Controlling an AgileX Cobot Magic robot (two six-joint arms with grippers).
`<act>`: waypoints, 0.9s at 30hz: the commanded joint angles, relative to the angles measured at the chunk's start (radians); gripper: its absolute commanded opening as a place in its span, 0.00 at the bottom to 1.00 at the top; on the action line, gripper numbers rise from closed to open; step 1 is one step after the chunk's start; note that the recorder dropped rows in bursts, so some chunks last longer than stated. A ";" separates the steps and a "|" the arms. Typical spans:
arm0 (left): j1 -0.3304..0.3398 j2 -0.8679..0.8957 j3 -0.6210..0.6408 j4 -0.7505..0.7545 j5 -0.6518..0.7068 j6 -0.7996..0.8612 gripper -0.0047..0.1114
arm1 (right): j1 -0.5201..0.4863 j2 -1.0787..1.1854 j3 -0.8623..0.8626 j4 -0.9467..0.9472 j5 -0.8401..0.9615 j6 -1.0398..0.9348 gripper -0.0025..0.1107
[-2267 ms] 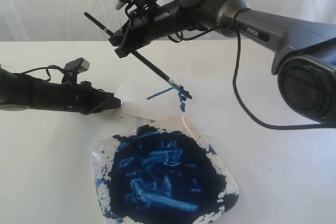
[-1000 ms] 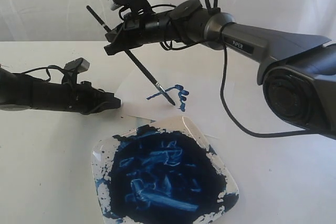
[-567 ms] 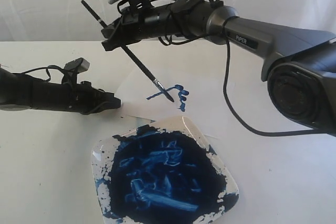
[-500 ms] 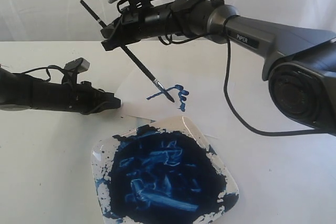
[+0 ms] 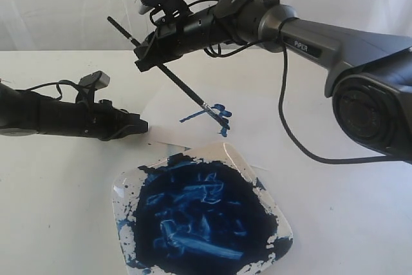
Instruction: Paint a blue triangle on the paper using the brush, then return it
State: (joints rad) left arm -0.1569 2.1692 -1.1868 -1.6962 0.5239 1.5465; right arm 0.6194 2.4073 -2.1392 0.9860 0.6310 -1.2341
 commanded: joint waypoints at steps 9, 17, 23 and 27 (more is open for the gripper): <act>-0.006 0.004 -0.002 0.011 -0.012 0.001 0.04 | -0.003 0.024 -0.004 0.006 -0.008 -0.003 0.02; -0.006 0.004 -0.002 0.011 -0.012 0.001 0.04 | -0.001 0.028 -0.004 0.024 -0.025 -0.022 0.02; -0.006 0.004 -0.002 0.011 -0.012 0.001 0.04 | 0.001 0.028 -0.004 0.111 -0.031 -0.122 0.02; -0.006 0.004 -0.002 0.011 -0.012 0.001 0.04 | 0.001 0.028 -0.004 0.132 -0.033 -0.130 0.02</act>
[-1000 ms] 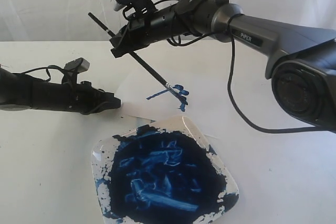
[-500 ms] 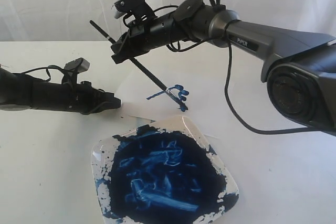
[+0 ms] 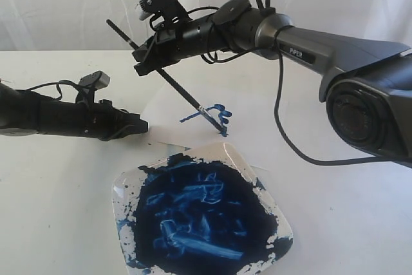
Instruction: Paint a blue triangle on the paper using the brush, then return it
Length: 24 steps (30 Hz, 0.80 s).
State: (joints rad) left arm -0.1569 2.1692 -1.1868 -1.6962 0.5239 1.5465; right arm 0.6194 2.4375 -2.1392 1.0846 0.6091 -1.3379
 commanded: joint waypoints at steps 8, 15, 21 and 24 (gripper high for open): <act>-0.006 0.004 -0.002 0.011 -0.012 0.001 0.04 | 0.001 -0.003 -0.004 0.044 -0.024 -0.026 0.02; -0.006 0.004 -0.002 0.011 -0.012 0.001 0.04 | 0.001 -0.003 -0.004 0.047 -0.034 -0.028 0.02; -0.006 0.004 -0.002 0.011 -0.012 0.001 0.04 | 0.001 -0.003 -0.004 0.047 -0.034 -0.039 0.02; -0.006 0.004 -0.002 0.011 -0.012 0.001 0.04 | 0.001 -0.003 -0.004 0.047 -0.040 -0.038 0.02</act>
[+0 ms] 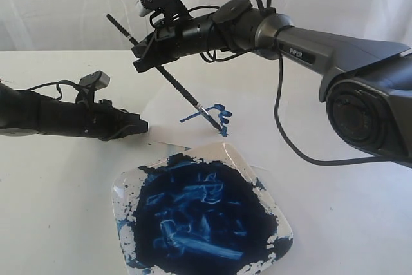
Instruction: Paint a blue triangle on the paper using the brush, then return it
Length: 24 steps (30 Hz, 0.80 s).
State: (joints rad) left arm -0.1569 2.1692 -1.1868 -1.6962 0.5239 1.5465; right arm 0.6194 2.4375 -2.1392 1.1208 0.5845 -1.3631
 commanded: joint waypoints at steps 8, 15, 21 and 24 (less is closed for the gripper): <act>-0.006 0.004 -0.002 0.011 -0.012 0.001 0.04 | 0.011 -0.003 -0.004 0.054 -0.045 -0.030 0.02; -0.006 0.004 -0.002 0.011 -0.012 0.001 0.04 | 0.031 0.035 -0.004 0.056 -0.091 -0.035 0.02; -0.006 0.004 -0.002 0.011 -0.012 0.001 0.04 | 0.040 0.038 -0.004 0.166 -0.104 -0.161 0.02; -0.006 0.004 -0.002 0.011 -0.012 0.001 0.04 | 0.040 0.040 -0.004 0.198 -0.110 -0.189 0.02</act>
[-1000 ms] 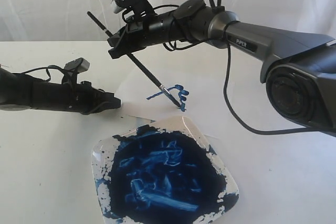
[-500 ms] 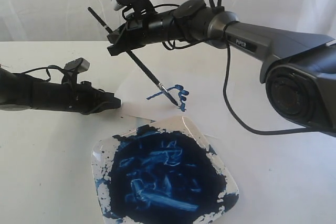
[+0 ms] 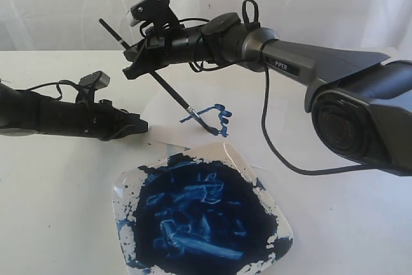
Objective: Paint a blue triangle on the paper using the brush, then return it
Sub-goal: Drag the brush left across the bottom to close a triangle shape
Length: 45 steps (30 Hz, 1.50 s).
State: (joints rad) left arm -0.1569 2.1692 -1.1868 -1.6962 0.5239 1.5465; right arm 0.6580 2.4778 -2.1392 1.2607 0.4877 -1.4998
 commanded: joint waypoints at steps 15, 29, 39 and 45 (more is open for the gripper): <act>-0.006 0.004 -0.002 0.038 -0.039 0.005 0.04 | 0.010 0.027 -0.004 0.213 -0.014 -0.205 0.02; -0.006 0.004 -0.002 0.038 -0.039 0.005 0.04 | 0.010 0.027 -0.004 0.321 0.022 -0.309 0.02; -0.006 0.004 -0.002 0.072 -0.039 0.005 0.04 | 0.010 0.027 -0.004 0.484 0.058 -0.479 0.02; -0.006 0.004 -0.002 0.083 -0.045 0.005 0.04 | 0.010 0.027 -0.004 0.484 0.065 -0.512 0.02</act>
State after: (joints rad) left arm -0.1569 2.1692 -1.1962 -1.6527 0.5118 1.5492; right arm 0.6667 2.5058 -2.1392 1.7314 0.5400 -1.9817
